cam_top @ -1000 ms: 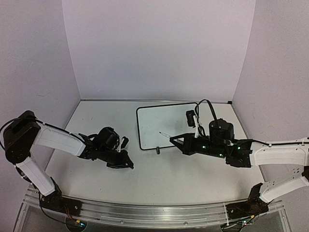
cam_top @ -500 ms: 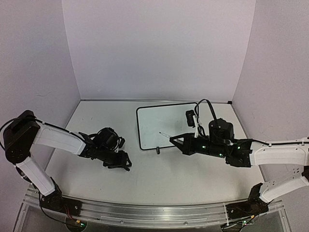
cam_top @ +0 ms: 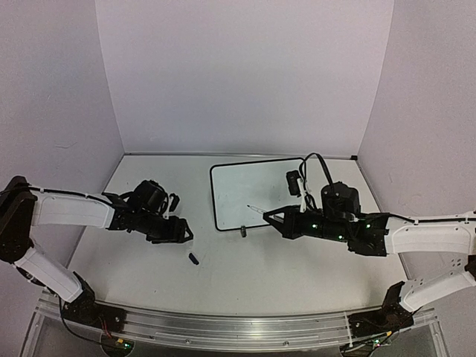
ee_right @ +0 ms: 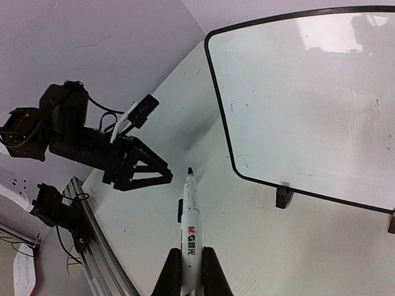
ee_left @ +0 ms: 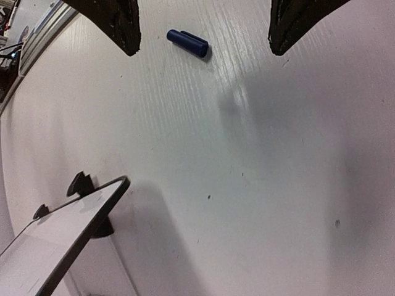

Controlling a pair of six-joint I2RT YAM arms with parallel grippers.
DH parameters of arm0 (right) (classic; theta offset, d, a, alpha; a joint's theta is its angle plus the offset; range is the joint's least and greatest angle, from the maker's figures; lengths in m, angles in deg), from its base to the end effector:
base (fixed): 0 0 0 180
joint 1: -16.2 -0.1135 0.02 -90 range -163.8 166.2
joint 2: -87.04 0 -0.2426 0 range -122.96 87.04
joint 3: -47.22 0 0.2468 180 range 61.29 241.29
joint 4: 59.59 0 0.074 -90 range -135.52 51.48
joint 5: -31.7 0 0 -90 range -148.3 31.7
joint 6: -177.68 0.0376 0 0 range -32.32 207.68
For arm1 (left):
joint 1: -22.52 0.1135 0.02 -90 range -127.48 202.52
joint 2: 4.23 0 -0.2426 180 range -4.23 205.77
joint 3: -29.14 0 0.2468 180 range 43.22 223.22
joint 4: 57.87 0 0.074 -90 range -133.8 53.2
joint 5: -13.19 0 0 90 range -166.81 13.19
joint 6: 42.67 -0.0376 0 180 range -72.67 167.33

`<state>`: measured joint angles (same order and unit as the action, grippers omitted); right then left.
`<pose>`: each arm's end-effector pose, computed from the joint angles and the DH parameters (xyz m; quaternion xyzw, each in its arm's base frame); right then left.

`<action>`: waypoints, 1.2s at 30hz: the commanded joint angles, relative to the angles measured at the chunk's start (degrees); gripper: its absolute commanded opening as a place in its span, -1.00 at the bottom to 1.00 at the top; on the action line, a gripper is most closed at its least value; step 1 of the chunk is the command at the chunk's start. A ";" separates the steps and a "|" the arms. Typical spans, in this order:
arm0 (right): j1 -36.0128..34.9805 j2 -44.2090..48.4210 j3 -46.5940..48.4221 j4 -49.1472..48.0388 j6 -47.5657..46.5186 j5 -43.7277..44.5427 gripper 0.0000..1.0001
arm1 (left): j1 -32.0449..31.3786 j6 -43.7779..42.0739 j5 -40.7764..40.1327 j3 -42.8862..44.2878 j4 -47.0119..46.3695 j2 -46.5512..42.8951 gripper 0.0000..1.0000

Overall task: Write a sentence on the whiteboard
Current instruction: Place the pen cap at the center of the board, then hold the whiteboard at the center of the board.

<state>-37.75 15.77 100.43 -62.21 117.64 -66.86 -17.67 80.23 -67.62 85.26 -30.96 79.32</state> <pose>0.1626 0.2328 0.2371 -0.2091 0.7667 0.4480 0.4095 0.2074 -0.1831 0.1506 0.0848 0.9454 -0.2430 0.1998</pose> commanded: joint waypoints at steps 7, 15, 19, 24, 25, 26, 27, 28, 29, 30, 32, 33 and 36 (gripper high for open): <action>6.42 1.21 1.59 0.61 -2.33 -6.32 -1.00 | 6.80 -21.10 14.84 12.67 -6.44 -0.80 0.43; 7.97 4.55 0.07 -0.38 -2.04 -9.35 -1.00 | 8.63 -24.99 22.87 18.67 -18.08 11.76 0.43; 7.96 4.70 -0.45 -1.39 -1.42 -10.50 -1.00 | 8.61 -24.48 26.52 20.79 -22.58 15.53 0.43; 7.96 3.37 0.50 -1.37 -1.93 -11.89 -1.00 | 8.60 -26.03 27.80 22.45 -23.83 18.84 0.30; 7.94 3.12 0.74 -1.34 -2.10 -11.96 -1.00 | 8.60 -26.29 27.85 22.57 -23.87 19.17 0.25; 7.93 2.40 1.34 -1.18 -2.39 -12.29 -1.00 | 8.56 -27.13 28.22 22.96 -23.91 19.89 0.15; 7.94 1.80 1.88 -1.07 -2.50 -12.60 -1.00 | 8.54 -27.78 28.46 23.06 -24.07 20.60 0.04; 7.97 1.54 2.21 -1.02 -2.57 -12.73 -1.00 | 8.54 -28.02 28.59 23.19 -24.15 20.96 -0.01; 7.94 1.11 2.69 -0.98 -2.67 -12.91 -1.00 | 8.54 -28.45 28.62 23.13 -24.30 21.17 -0.08; 7.92 0.79 3.17 -0.84 -2.63 -13.09 -1.00 | 8.55 -28.84 28.54 23.01 -24.69 21.29 -0.16; 7.94 -0.07 3.76 -0.64 -2.70 -13.47 -1.00 | 8.59 -29.35 28.51 22.51 -25.12 21.31 -0.24; 7.94 -0.38 4.11 -0.63 -2.68 -13.54 -1.00 | 8.55 -29.67 28.51 22.40 -25.26 21.31 -0.28; 7.97 -1.44 4.90 -0.63 -2.62 -14.04 -1.00 | 8.54 -29.92 29.28 21.89 -25.99 21.43 -0.44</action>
<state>-29.95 15.22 102.26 -61.68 116.11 -79.49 -9.16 51.95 -40.25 106.20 -53.60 100.48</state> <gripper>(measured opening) 0.069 0.314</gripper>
